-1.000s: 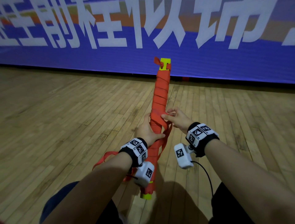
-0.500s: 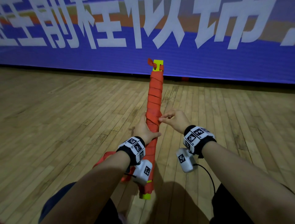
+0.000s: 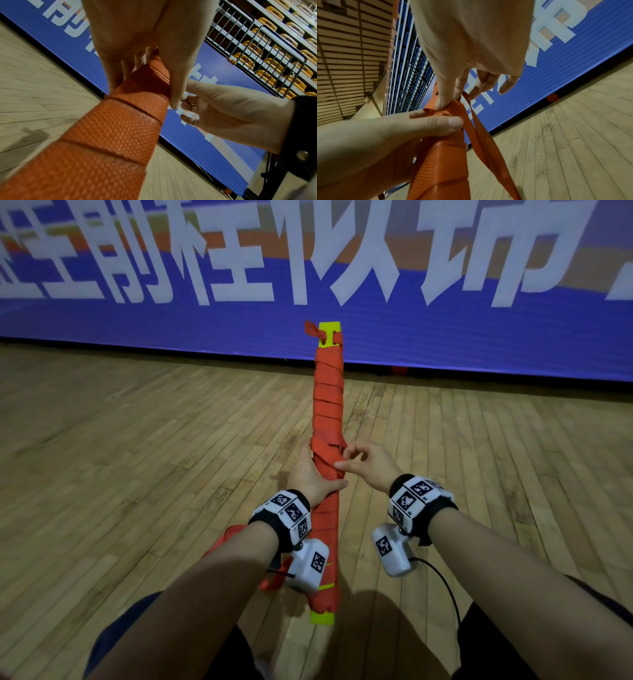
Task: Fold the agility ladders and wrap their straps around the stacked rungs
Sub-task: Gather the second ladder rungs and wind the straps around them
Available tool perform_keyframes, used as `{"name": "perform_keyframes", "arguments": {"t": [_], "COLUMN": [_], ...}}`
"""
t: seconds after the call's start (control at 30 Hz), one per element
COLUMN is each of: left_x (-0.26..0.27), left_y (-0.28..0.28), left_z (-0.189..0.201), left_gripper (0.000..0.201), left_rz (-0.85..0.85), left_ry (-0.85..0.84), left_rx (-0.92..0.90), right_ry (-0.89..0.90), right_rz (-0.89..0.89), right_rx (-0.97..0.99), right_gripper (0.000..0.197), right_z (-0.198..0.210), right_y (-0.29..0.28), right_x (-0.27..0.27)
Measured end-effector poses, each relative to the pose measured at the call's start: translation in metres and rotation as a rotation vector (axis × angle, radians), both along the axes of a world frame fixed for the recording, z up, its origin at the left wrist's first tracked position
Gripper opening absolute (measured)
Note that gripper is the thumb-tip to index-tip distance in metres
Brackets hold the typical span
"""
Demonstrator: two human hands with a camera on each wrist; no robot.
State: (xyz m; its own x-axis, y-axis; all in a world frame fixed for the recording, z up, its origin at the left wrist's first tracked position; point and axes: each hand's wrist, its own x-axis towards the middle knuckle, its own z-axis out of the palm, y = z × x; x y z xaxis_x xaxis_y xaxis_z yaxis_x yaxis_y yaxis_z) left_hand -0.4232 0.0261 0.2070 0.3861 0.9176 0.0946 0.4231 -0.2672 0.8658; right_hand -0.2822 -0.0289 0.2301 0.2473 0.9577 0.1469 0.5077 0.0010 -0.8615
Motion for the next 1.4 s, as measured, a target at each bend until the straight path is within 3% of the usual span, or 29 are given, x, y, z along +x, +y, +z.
{"name": "perform_keyframes", "arguments": {"t": [0.37,0.83,0.97,1.27,1.4], "left_x": [-0.016,-0.023,-0.023,-0.022,-0.024], "left_y": [0.0,0.001,0.002,0.002,0.001], "left_z": [-0.003,-0.003,-0.007,-0.008,-0.006], "left_gripper": [0.109,0.105,0.104,0.107,0.107], "left_rz": [-0.085,-0.086,-0.1,-0.103,-0.125], "left_ry": [0.076,0.065,0.084,0.064,0.054], "left_rx": [-0.024,-0.023,-0.013,-0.005,-0.048], "right_ry": [0.214,0.133,0.1,0.252,0.186], "right_rz": [0.089,0.147,0.09,0.083,0.106], "right_rx": [0.09,0.048,0.076,-0.03,-0.057], "right_gripper": [0.02,0.018,0.02,0.027,0.023], "right_z": [0.005,-0.002,-0.003,-0.006,-0.008], "right_y": [0.002,0.01,0.012,0.016,0.016], "right_x": [0.013,0.009,0.01,0.004,0.008]}}
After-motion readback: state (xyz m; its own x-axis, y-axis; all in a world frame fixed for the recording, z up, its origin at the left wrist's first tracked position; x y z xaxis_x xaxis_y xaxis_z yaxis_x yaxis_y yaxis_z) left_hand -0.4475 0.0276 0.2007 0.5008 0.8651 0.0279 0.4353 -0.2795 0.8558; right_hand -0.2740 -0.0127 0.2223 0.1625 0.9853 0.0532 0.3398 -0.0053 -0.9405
